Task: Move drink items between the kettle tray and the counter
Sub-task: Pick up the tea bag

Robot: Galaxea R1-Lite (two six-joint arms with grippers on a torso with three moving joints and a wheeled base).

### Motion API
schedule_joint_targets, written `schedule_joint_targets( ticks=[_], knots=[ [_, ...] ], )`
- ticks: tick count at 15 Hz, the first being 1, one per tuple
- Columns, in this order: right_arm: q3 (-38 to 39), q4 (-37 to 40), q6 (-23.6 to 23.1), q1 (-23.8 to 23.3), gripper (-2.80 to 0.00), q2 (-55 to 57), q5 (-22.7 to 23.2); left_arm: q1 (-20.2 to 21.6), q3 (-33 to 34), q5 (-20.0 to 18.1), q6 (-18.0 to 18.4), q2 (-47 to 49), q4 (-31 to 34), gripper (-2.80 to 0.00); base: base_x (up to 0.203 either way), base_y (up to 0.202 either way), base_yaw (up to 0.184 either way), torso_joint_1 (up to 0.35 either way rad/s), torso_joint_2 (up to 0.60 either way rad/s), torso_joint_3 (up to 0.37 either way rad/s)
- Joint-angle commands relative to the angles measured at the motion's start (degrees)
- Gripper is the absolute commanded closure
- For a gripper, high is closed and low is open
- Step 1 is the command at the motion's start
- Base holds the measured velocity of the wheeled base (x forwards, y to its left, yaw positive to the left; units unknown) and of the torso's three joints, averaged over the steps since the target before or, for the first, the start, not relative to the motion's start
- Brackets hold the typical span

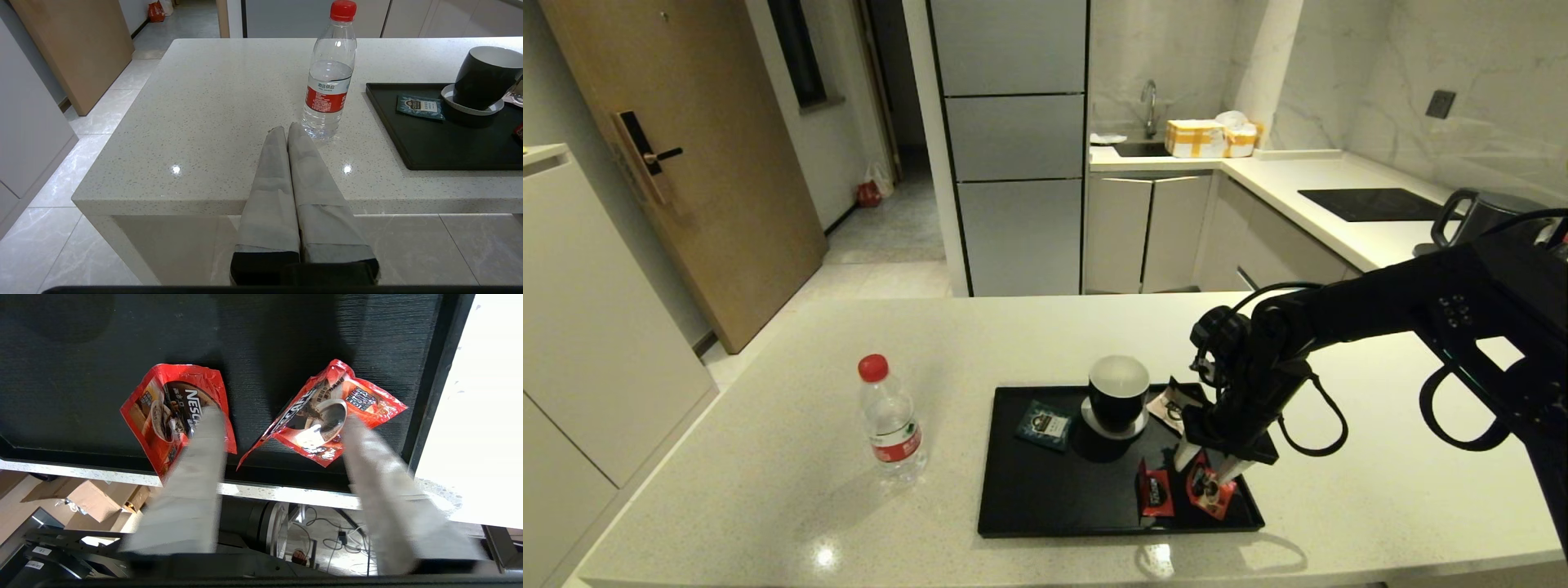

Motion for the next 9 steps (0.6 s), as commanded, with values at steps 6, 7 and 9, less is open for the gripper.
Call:
schedule_joint_targets(
  ticks=[6,7,9],
  knots=[
    [0.4,0.4,0.2,0.0,0.00,-0.9,0.1,0.0,0.1,0.0,0.0,0.0,0.0,0.00,0.000,0.000,0.000,0.000,0.00,0.000],
    [0.4,0.4,0.2,-0.1,0.00,-1.0,0.1,0.0,0.1,0.0,0.0,0.0,-0.1,0.00,0.000,0.000,0.000,0.000,0.00,0.000],
    [0.4,0.7,0.2,-0.1,0.00,-1.9,0.1,0.0,0.1,0.0,0.0,0.0,0.0,0.00,0.000,0.000,0.000,0.000,0.00,0.000]
  ],
)
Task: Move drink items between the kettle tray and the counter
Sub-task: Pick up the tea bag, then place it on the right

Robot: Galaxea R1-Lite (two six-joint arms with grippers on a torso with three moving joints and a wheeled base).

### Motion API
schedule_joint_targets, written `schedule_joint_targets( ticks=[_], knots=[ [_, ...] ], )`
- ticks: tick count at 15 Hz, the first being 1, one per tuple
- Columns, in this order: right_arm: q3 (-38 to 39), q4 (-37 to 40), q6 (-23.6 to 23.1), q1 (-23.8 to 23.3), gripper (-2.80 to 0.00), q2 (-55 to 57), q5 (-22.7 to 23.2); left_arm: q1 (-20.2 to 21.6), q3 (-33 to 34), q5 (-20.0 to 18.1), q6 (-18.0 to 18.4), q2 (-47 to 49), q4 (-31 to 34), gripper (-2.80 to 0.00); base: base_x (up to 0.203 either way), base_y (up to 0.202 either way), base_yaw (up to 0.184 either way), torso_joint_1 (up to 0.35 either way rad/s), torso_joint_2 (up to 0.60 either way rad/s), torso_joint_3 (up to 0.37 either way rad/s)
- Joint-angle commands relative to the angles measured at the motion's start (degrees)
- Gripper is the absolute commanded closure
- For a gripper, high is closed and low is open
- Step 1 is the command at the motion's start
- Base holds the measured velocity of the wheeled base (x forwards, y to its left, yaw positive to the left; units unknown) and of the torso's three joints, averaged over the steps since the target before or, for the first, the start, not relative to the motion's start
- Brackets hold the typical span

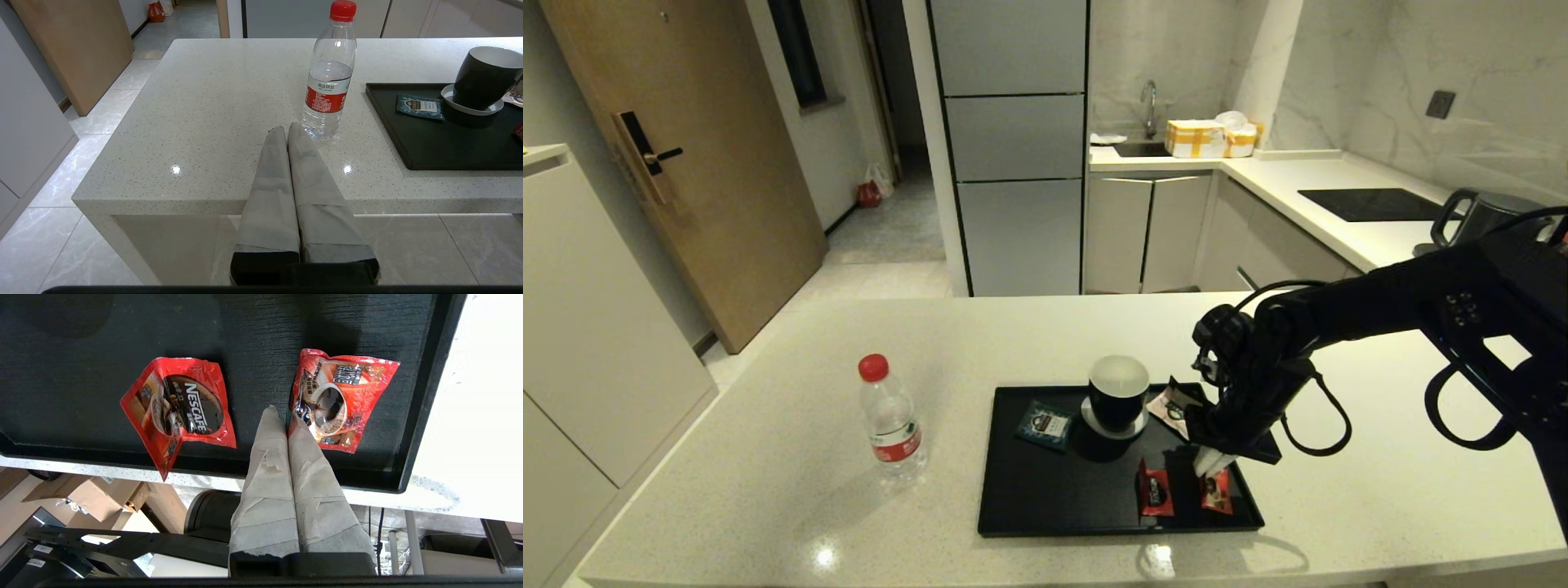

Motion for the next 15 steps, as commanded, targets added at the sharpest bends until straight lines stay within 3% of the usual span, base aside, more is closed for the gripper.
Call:
schedule_joint_targets(
  ticks=[1,4,9,12,15],
  knots=[
    [0.1,0.5,0.2,-0.1,0.00,-2.5,0.1,0.0,0.1,0.0,0.0,0.0,0.0,0.00,0.000,0.000,0.000,0.000,0.00,0.000],
    [-1.3,1.4,1.3,-3.2,0.00,-9.1,0.1,0.0,0.1,0.0,0.0,0.0,0.0,0.00,0.000,0.000,0.000,0.000,0.00,0.000],
    [-8.1,12.6,0.4,-15.9,0.00,-13.5,-0.1,0.0,0.1,0.1,0.0,0.0,0.0,0.00,0.000,0.000,0.000,0.000,0.00,0.000],
    [-5.6,13.2,0.5,-23.0,0.00,-11.6,-0.2,0.0,0.1,0.1,0.0,0.0,0.0,0.00,0.000,0.000,0.000,0.000,0.00,0.000],
    [-3.4,12.8,0.0,-26.1,0.00,-8.6,-0.1,0.0,0.1,0.0,0.0,0.0,0.0,0.00,0.000,0.000,0.000,0.000,0.00,0.000]
  ],
)
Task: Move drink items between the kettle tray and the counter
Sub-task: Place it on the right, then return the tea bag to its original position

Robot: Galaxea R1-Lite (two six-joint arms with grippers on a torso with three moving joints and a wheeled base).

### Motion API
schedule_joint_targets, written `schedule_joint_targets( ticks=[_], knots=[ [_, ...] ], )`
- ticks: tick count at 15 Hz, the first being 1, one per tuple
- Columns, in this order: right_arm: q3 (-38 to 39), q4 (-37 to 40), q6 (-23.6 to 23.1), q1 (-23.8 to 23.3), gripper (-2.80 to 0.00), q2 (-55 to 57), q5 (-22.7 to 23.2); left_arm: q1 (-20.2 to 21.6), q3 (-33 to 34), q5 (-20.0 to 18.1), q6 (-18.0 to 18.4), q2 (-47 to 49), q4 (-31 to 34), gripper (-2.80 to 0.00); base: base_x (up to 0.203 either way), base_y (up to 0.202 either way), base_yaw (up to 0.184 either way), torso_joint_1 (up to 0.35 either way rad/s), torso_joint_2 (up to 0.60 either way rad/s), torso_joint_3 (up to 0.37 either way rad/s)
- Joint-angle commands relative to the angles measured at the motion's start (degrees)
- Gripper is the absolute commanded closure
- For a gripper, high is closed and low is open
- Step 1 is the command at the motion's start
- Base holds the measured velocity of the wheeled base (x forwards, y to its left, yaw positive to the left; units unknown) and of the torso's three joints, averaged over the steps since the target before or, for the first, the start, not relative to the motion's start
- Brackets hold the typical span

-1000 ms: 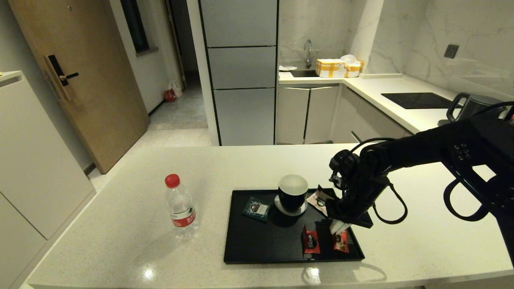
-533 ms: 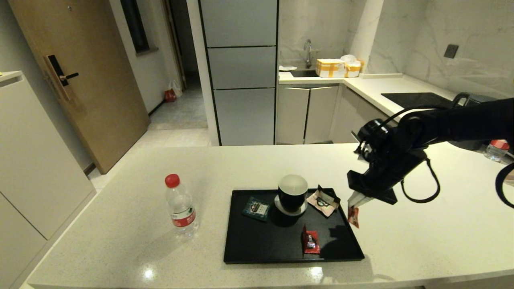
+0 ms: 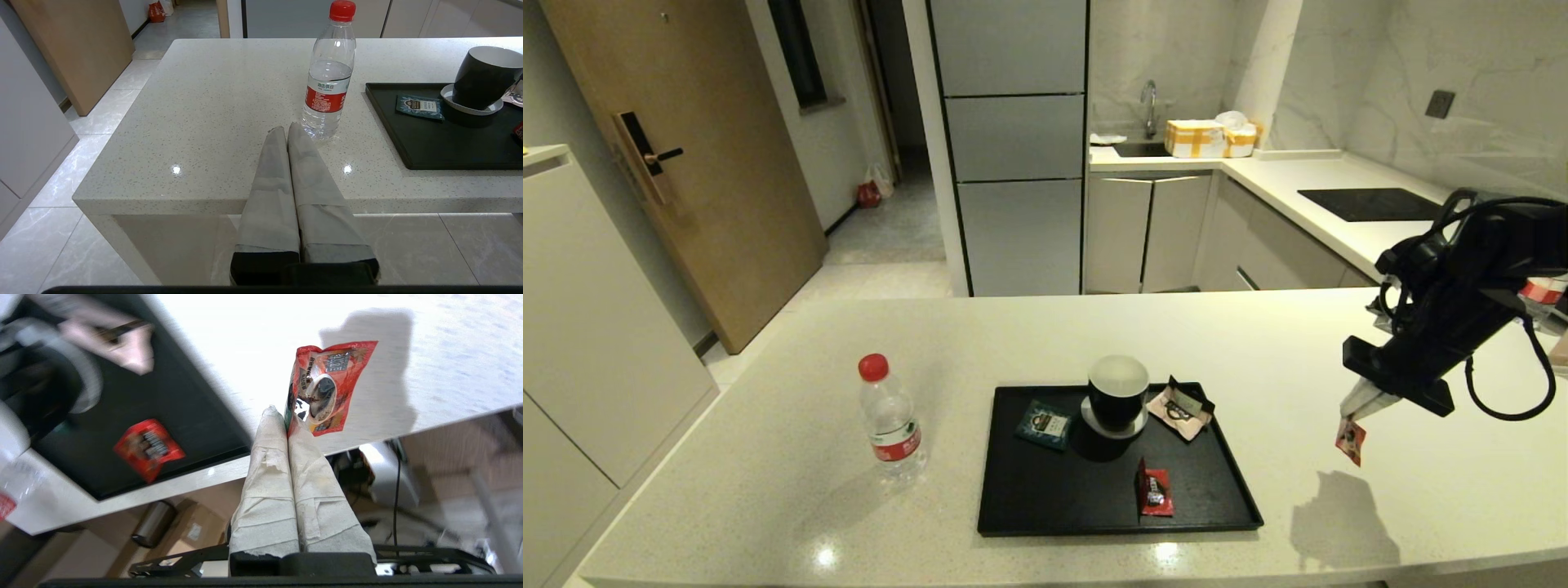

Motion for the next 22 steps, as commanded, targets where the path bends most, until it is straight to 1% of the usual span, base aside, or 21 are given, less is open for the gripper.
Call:
schedule_joint_targets(
  ticks=[1,6,11,12,14,18,20,22],
  knots=[
    [1.4,-0.3,-0.4,-1.7,0.00,2.9,0.1,0.0,0.1,0.1,0.0,0.0,0.0,0.00,0.000,0.000,0.000,0.000,0.00,0.000],
    [0.7,-0.5,-0.8,-1.5,0.00,7.9,0.2,0.0,0.1,0.0,0.0,0.0,0.0,0.00,0.000,0.000,0.000,0.000,0.00,0.000],
    [1.0,-2.8,-0.8,-1.2,0.00,11.2,0.2,0.0,0.1,0.0,0.0,0.0,0.0,0.00,0.000,0.000,0.000,0.000,0.00,0.000],
    [0.7,-3.7,-0.6,-1.0,-2.80,11.6,0.0,0.0,0.1,0.0,0.0,0.0,0.0,0.00,0.000,0.000,0.000,0.000,0.00,0.000],
    [0.7,-5.1,-0.5,-1.0,-2.80,11.1,-0.6,0.0,0.1,0.0,0.0,0.0,0.0,0.00,0.000,0.000,0.000,0.000,0.00,0.000],
    [1.7,-4.3,-0.4,-1.1,-2.80,6.7,-0.2,0.0,0.1,0.1,0.0,0.0,0.0,0.00,0.000,0.000,0.000,0.000,0.00,0.000],
    [4.1,-4.4,-0.5,-1.0,-2.80,0.6,1.5,0.0,0.1,0.0,0.0,0.0,0.0,0.00,0.000,0.000,0.000,0.000,0.00,0.000],
    [7.9,-4.5,-1.1,-1.0,-2.80,-10.8,3.9,0.0,0.1,0.0,0.0,0.0,0.0,0.00,0.000,0.000,0.000,0.000,0.00,0.000]
  ],
)
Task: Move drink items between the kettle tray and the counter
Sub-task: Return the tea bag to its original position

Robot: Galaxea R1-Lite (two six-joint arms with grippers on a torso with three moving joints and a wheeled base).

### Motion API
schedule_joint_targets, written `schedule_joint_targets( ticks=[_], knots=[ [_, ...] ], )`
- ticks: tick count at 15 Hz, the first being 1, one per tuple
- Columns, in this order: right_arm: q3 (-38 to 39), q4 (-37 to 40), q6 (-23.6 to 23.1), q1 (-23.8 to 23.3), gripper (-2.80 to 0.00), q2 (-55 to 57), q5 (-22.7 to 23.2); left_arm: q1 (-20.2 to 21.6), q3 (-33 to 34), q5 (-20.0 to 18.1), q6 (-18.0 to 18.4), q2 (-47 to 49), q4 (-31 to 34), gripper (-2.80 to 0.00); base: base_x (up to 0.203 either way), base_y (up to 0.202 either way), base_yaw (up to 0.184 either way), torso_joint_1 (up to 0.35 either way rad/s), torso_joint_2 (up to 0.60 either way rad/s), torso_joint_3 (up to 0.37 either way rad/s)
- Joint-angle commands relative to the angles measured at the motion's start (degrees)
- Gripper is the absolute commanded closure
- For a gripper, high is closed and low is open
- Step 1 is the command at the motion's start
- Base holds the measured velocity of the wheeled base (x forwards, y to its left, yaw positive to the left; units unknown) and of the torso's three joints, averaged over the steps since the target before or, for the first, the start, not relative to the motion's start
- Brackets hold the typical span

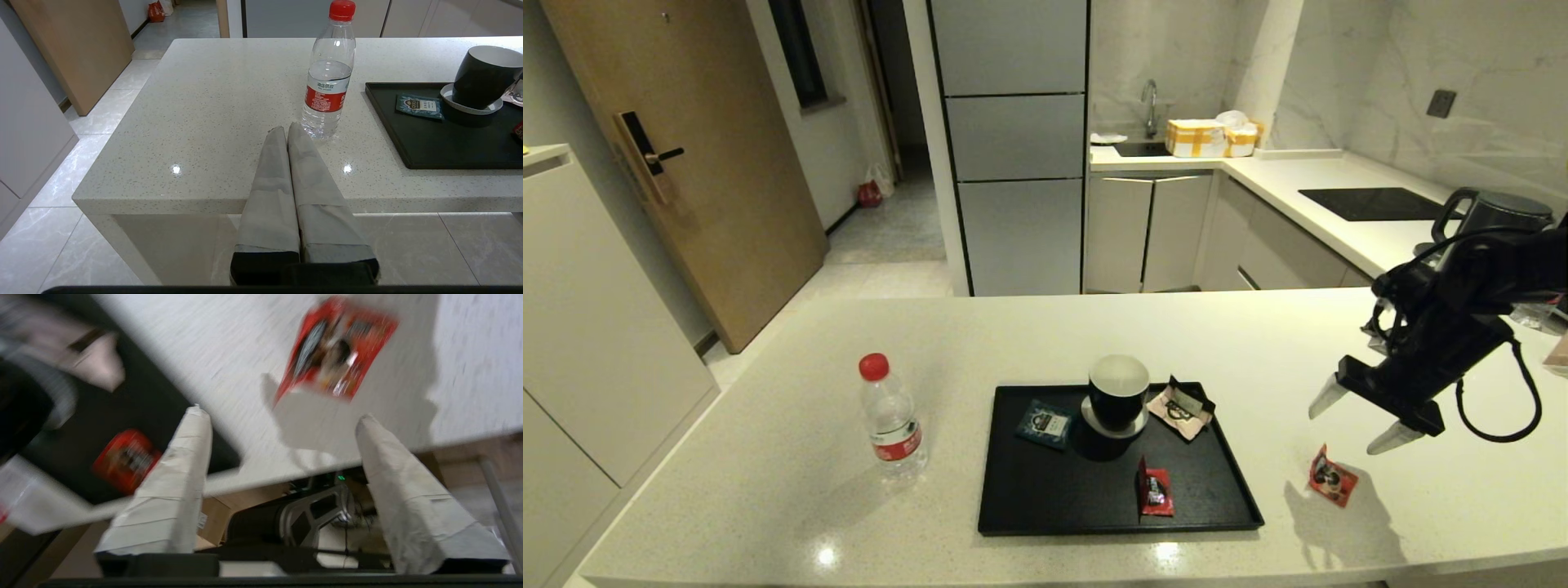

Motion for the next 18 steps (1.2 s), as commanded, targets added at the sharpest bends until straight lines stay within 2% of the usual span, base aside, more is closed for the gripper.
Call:
schedule_joint_targets(
  ticks=[1,2,7,10,14,18],
  knots=[
    [4.6,0.4,-0.8,0.0,-2.80,-16.6,1.9,0.0,0.1,0.1,0.0,0.0,-0.1,0.00,0.000,0.000,0.000,0.000,0.00,0.000],
    [7.3,0.5,-1.7,0.2,0.00,-22.5,2.6,0.0,0.0,0.0,0.0,0.0,-0.1,0.00,0.000,0.000,0.000,0.000,0.00,0.000],
    [22.1,0.8,-3.9,2.2,0.00,-49.7,4.0,0.0,0.1,0.0,0.0,0.0,-0.1,0.00,0.000,0.000,0.000,0.000,0.00,0.000],
    [26.0,1.2,-4.1,3.0,0.00,-66.6,3.5,0.0,0.1,0.1,0.0,0.0,-0.1,0.00,0.000,0.000,0.000,0.000,0.00,0.000],
    [28.6,1.1,-6.5,3.4,0.00,-92.8,-4.1,0.0,0.1,0.0,0.0,0.0,0.0,0.00,0.000,0.000,0.000,0.000,0.00,0.000],
    [34.0,-1.7,-16.7,5.3,0.00,-114.7,-9.3,0.0,0.1,0.0,0.0,0.0,0.0,0.00,0.000,0.000,0.000,0.000,0.00,0.000]
  ],
)
